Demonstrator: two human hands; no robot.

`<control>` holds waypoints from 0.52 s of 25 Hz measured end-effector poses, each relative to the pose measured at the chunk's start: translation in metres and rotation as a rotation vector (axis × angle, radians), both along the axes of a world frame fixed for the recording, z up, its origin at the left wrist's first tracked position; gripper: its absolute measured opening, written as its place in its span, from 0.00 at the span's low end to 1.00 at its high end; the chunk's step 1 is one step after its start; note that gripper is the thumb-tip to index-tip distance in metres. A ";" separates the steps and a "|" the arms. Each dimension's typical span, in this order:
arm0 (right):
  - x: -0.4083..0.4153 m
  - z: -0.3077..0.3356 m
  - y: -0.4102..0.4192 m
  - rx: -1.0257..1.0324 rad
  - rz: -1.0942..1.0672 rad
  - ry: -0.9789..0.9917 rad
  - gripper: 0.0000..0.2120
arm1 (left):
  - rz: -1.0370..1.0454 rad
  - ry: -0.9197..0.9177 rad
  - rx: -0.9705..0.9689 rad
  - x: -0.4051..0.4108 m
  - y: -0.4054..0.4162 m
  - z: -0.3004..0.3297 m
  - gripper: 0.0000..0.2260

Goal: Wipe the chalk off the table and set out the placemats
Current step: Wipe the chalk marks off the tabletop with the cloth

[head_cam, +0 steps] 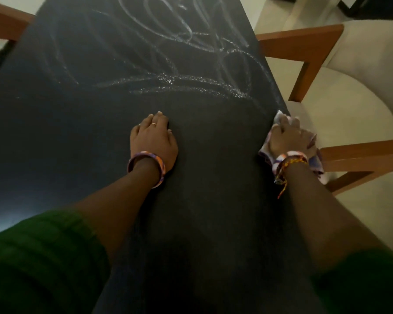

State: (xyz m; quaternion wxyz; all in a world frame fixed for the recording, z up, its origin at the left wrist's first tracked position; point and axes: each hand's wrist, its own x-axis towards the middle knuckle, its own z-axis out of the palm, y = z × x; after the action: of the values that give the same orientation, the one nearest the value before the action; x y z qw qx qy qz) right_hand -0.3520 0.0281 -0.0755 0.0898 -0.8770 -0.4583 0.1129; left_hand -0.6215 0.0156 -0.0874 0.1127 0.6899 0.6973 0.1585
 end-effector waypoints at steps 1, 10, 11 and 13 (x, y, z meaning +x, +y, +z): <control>-0.016 -0.001 -0.017 0.022 0.004 -0.005 0.22 | -0.001 -0.001 -0.001 0.000 0.000 0.000 0.16; -0.096 -0.009 0.029 0.029 0.472 0.033 0.22 | -0.004 -0.006 -0.012 -0.002 0.000 0.001 0.16; -0.071 -0.011 0.046 0.019 0.392 0.016 0.22 | -0.006 -0.006 -0.013 -0.002 0.000 0.002 0.17; -0.015 -0.011 0.058 0.010 0.225 0.007 0.21 | -0.007 -0.006 -0.013 -0.002 -0.001 0.002 0.17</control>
State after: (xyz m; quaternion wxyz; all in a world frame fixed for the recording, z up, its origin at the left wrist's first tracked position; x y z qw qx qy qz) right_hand -0.3674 0.0866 -0.0863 0.0825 -0.8192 -0.5540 0.1231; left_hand -0.6236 0.0151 -0.0852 0.1198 0.6911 0.6955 0.1559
